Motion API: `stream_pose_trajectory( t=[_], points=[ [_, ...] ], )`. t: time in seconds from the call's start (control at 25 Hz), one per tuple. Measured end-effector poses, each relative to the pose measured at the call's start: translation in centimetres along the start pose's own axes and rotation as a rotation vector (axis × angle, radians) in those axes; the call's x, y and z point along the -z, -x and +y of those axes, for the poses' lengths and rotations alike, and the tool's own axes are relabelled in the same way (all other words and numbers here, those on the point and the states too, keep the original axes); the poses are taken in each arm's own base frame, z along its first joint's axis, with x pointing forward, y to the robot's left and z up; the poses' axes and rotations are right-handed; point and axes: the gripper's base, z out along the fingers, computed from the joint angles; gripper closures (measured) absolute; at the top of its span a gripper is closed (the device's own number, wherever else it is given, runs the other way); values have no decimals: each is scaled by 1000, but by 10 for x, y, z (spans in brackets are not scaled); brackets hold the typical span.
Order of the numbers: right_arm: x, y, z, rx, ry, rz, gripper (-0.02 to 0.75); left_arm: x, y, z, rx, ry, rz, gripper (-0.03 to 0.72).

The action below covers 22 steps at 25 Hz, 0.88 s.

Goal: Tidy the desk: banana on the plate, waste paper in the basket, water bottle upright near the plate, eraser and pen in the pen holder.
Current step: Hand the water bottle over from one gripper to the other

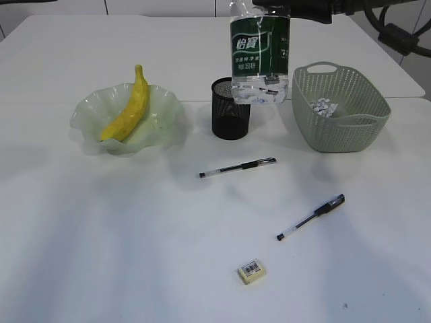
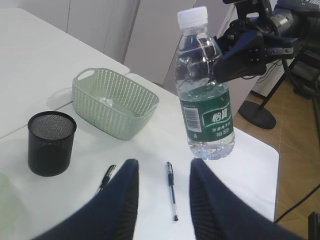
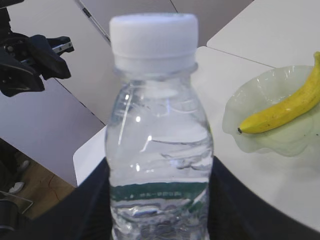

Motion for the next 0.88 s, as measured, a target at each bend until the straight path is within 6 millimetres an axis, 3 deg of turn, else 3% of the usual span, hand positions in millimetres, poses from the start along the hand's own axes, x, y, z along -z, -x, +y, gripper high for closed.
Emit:
stream_pose_trajectory(
  t=[0.4, 0.88],
  points=[
    [0, 0, 0, 19, 1, -2, 379, -5, -23, 4, -19, -23, -46, 448],
    [0, 0, 0, 35, 1, -2, 379, -11, -82, 8, 73, -22, -62, 448]
  ],
)
